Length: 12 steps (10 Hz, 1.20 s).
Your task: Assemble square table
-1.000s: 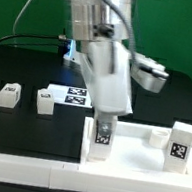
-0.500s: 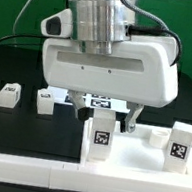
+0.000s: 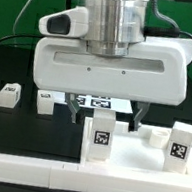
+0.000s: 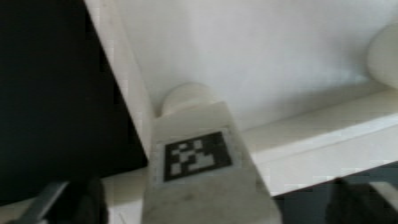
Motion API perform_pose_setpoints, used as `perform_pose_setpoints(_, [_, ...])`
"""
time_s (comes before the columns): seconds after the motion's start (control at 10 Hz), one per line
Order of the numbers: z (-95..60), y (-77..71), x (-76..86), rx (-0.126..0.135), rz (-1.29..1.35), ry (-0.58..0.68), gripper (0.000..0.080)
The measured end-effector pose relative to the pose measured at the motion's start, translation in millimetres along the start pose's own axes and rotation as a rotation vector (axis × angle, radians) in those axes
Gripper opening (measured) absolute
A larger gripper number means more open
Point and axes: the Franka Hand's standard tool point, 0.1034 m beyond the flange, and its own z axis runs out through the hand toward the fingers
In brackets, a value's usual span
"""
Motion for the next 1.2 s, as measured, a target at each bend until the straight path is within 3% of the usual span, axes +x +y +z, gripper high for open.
perform_pose_setpoints(0.2, [0.3,-0.2,-0.2,0.000,0.176,-0.001,0.0285])
perform_pose_setpoints(0.4, [-0.4,2.6,-0.2,-0.006,0.423,0.010,0.0286])
perform_pose_setpoints(0.6, [-0.1,0.6,-1.7,-0.006,0.863,0.012,0.0286])
perform_pose_setpoints(0.8, [2.1,1.7,-1.4,0.057,1.229,-0.035,0.0286])
perform_pose_setpoints(1.2, [2.5,0.8,-2.0,0.053,1.137,-0.030,0.0287])
